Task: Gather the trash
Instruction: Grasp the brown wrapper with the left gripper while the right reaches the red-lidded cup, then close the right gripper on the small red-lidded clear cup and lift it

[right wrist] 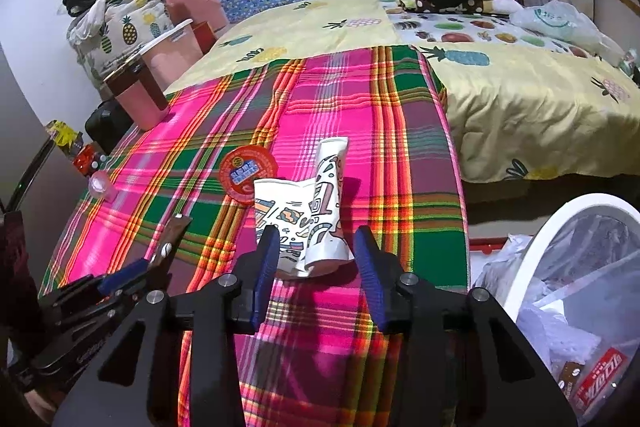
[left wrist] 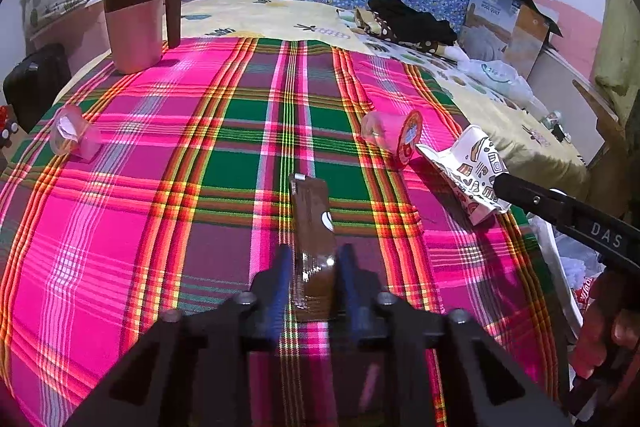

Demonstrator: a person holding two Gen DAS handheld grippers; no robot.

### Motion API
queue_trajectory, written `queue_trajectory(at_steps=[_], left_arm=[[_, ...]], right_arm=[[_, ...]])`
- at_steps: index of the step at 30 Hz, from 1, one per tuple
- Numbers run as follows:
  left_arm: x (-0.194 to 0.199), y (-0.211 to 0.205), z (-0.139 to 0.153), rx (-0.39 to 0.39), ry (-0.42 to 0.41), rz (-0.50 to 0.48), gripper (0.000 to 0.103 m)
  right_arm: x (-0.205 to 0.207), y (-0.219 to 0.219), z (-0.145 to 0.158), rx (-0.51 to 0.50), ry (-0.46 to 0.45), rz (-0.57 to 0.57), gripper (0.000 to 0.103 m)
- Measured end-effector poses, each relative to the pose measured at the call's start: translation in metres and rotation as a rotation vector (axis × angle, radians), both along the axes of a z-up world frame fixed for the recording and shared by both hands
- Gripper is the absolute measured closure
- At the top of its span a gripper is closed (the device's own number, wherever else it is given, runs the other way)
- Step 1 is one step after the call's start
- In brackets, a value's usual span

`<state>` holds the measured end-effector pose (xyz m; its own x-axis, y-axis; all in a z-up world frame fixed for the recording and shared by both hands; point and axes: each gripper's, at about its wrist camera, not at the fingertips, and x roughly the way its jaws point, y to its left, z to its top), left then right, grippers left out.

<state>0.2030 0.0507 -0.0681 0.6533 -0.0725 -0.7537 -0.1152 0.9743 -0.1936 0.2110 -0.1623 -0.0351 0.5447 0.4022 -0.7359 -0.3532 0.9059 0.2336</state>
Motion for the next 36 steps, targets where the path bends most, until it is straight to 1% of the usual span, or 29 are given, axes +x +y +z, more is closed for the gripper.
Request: queue_trajectory(at_steps=[7, 15, 21, 22, 24, 25, 36], left_arm=[[-0.004, 0.007, 0.0, -0.015, -0.007, 0.005, 0.082], [-0.009, 0.019, 0.004, -0.024, -0.027, 0.024, 0.082], [-0.009, 0.03, 0.006, -0.04, -0.038, 0.038, 0.082], [-0.009, 0.031, 0.006, -0.043, -0.039, 0.039, 0.082], [-0.008, 0.035, 0.006, -0.049, -0.041, 0.041, 0.082], [-0.009, 0.036, 0.005, -0.05, -0.042, 0.042, 0.082], [-0.006, 0.049, -0.001, -0.102, -0.04, 0.037, 0.082]], right_arm=[[-0.001, 0.0, 0.013, -0.001, -0.049, -0.008, 0.063], [0.002, 0.027, 0.017, -0.019, -0.085, 0.095, 0.063], [0.019, 0.05, 0.011, -0.064, -0.085, 0.15, 0.062], [0.021, 0.052, 0.01, -0.068, -0.081, 0.154, 0.06], [0.026, 0.056, 0.007, -0.077, -0.073, 0.156, 0.048], [0.028, 0.058, 0.006, -0.078, -0.069, 0.161, 0.04], [0.047, 0.076, -0.007, -0.131, -0.023, 0.163, 0.039]])
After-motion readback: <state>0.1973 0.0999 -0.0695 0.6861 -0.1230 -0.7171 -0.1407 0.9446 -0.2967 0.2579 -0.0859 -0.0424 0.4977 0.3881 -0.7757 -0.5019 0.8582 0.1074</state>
